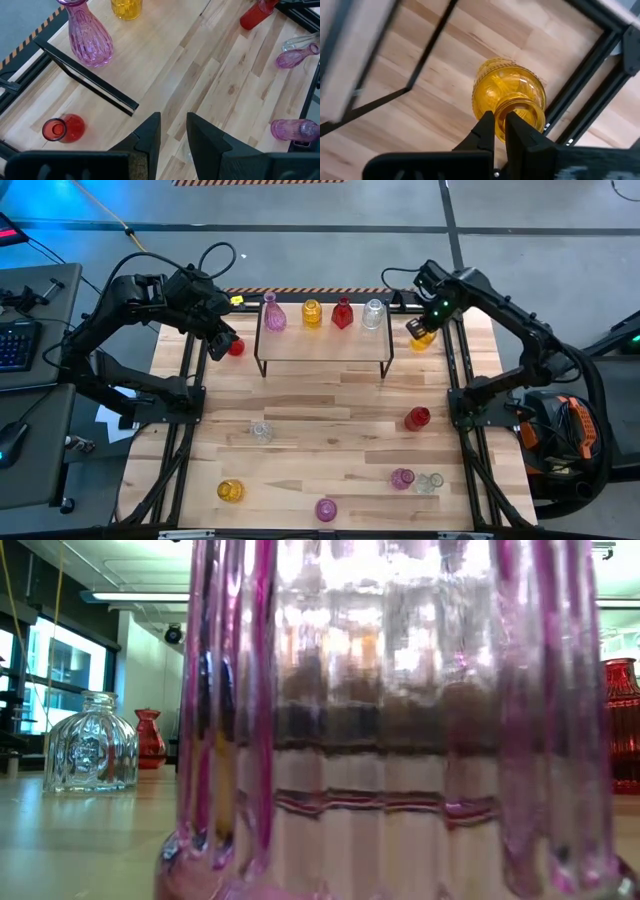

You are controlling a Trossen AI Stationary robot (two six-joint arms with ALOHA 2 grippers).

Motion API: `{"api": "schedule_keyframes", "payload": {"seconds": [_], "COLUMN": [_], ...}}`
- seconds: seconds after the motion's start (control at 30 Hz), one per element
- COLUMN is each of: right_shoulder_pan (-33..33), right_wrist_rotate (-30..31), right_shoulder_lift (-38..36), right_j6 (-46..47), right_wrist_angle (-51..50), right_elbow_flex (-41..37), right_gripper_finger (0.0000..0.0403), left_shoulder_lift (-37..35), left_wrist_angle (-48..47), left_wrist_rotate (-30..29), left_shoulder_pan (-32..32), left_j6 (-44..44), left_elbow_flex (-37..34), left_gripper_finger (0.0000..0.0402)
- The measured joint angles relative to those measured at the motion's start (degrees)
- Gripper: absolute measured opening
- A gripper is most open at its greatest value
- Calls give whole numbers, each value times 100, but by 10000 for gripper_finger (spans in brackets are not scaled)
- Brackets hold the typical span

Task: Sort vases onto shelf
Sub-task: Put the top yellow vase on the shelf aligned with the other yellow vase

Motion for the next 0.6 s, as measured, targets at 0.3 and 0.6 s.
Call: {"api": "schedule_keyframes", "payload": {"seconds": [0.3, 0.6], "right_shoulder_pan": [515, 896], "right_wrist_rotate": [484, 588], "right_shoulder_lift": [0, 4], "right_j6": [208, 330], "right_wrist_angle": [-1105, -1162], "right_elbow_flex": [1580, 2368], "right_gripper_finger": [0, 0], "left_shoulder_lift": [-1, 1], "left_wrist_angle": [1, -1], "left_wrist_rotate": [1, 1], "left_shoulder_pan": [-1, -1], "left_j6": [-1, 0], "left_elbow_flex": [0, 0], "left_gripper_finger": [85, 85]}}
